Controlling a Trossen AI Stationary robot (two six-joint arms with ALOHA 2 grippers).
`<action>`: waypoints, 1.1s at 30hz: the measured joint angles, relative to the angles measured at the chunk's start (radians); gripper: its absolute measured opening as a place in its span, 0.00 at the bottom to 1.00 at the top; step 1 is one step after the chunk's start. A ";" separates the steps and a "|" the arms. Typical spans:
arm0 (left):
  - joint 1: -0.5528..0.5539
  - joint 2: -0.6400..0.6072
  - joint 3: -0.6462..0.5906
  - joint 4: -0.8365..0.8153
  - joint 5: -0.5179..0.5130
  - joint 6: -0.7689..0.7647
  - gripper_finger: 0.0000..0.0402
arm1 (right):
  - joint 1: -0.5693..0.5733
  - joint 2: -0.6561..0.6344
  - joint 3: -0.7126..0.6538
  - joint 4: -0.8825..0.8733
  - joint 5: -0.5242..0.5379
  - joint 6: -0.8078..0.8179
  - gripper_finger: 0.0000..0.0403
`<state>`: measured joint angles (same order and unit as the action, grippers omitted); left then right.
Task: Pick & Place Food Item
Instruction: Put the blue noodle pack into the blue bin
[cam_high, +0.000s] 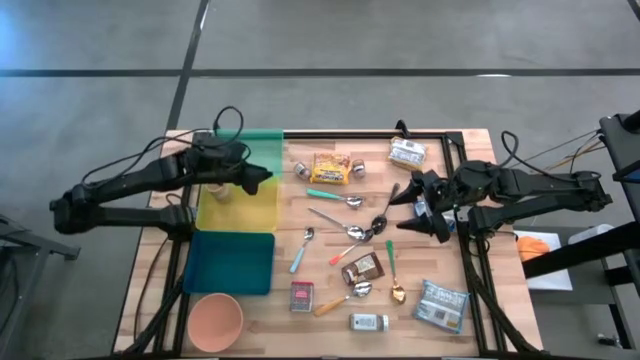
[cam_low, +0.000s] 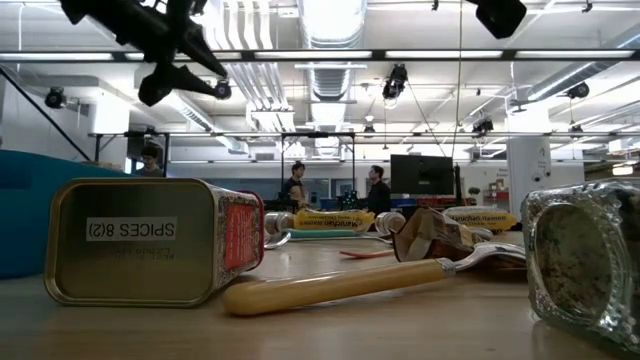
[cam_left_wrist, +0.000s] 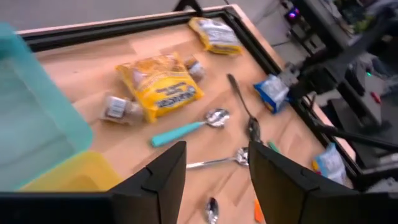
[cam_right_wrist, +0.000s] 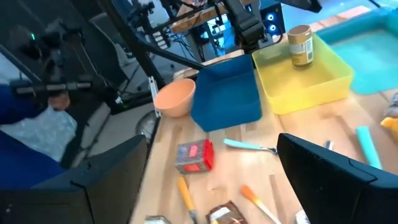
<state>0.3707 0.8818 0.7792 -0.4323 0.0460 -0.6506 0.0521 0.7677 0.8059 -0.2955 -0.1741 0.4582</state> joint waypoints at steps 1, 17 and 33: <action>-0.010 0.000 0.000 0.011 0.000 0.000 0.44 | 0.000 0.000 0.000 0.011 0.000 0.023 0.89; -0.041 0.000 0.005 0.107 0.067 -0.005 0.44 | -0.001 0.124 0.002 0.216 0.022 0.189 0.89; -0.055 0.159 0.085 0.173 0.298 0.047 0.44 | -0.130 0.308 0.099 -0.088 -0.071 0.093 0.89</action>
<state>0.3161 1.0410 0.8640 -0.2596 0.3439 -0.6033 -0.0777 1.0760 0.9052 -0.3832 -0.2455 0.5511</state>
